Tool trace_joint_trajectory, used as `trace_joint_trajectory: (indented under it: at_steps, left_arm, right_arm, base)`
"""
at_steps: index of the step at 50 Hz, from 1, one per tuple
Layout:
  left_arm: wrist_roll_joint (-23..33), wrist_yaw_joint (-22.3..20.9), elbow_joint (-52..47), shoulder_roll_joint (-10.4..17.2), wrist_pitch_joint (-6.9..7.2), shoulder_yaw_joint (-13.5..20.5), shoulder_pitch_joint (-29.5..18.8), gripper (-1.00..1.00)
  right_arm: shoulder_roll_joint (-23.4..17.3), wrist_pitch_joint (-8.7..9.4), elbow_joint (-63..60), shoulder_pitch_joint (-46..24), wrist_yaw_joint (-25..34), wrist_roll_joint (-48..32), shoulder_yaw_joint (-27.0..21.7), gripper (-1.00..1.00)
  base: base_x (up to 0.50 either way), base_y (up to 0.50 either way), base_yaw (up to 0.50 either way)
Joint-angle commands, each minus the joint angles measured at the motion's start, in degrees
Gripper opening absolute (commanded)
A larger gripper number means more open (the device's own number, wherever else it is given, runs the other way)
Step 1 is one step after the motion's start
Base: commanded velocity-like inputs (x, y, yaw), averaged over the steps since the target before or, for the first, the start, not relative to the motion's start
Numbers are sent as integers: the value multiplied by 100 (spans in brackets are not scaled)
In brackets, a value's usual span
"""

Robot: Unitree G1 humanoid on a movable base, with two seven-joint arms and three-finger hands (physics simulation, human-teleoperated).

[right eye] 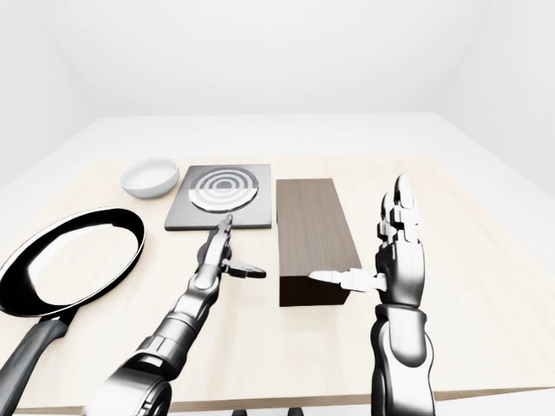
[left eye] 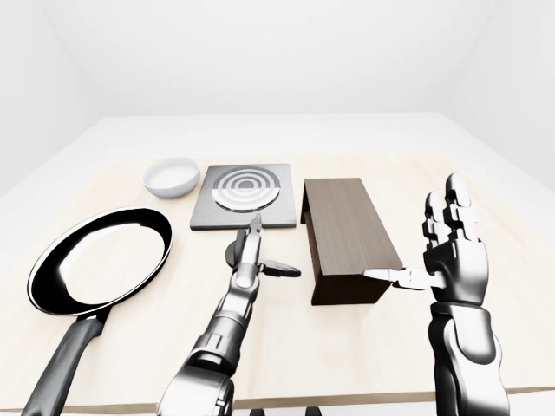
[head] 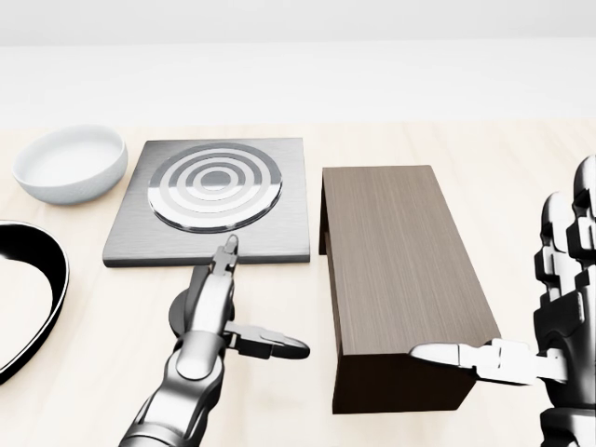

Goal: Turn on the stove.

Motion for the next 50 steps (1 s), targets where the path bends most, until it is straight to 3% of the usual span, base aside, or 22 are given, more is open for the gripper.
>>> trace_joint_trajectory:
  at_steps: [1,4,9,27,50]
  left_arm:
    - [-32,-270,-1764,-60,600,-174,736,100]
    - [-41,-384,-2588,-97,897,-257,967,100]
    - [-3,-539,-3914,-142,897,-427,1338,100]
    - [-136,-998,-6217,-73,897,-665,1894,100]
    - [-273,-1490,-8318,206,897,-699,2642,100]
  right_arm:
    - [20,0,138,7,2,1,67,100]
    - [21,0,134,5,-2,-9,82,100]
    - [18,0,172,3,0,-4,79,100]
    - [6,0,188,-30,0,-9,89,100]
    - [14,0,183,-28,-14,-82,207,100]
  base:
    - [0,0,0]
    - [0,0,0]
    - [0,0,0]
    - [0,0,0]
    - [0,0,0]
